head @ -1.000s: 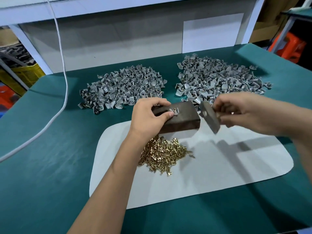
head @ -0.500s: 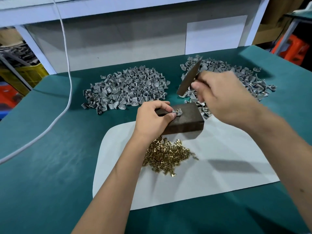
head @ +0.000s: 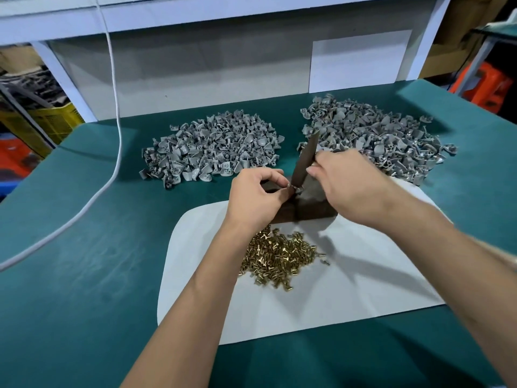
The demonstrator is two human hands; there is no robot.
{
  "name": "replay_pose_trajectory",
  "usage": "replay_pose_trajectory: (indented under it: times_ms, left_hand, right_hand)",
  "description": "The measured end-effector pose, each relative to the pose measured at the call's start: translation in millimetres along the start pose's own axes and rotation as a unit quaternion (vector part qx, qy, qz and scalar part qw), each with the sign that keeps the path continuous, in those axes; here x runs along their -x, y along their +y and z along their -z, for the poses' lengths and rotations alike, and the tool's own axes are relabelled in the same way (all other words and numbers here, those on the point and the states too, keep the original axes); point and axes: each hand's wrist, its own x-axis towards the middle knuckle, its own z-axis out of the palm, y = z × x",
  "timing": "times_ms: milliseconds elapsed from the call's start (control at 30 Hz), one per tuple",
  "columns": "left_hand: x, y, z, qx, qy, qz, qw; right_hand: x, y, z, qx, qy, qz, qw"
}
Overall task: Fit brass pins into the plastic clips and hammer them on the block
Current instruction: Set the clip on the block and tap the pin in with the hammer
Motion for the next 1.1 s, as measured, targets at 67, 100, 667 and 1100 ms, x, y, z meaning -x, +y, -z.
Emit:
replay_pose_trajectory:
  times_ms: [67, 100, 667, 1100]
  left_hand:
    - [0.0, -0.3, 0.1, -0.007, 0.000, -0.001, 1.000]
    - [0.1, -0.8, 0.3, -0.009, -0.001, -0.003, 1.000]
    - [1.3, -1.6, -0.3, 0.004, 0.002, 0.000, 1.000]
    - [0.2, -1.9, 1.1, -0.010, 0.000, 0.003, 1.000]
  right_hand:
    - [-2.5, 0.7, 9.0, 0.032, -0.010, 0.002, 0.999]
    - [-3.9, 2.8, 13.0, 0.035, 0.017, 0.008, 0.999]
    - [0.7, -3.9, 6.2, 0.045, -0.006, -0.005, 0.999]
    - [-1.5, -0.8, 18.2, 0.021, 0.066, -0.017, 0.997]
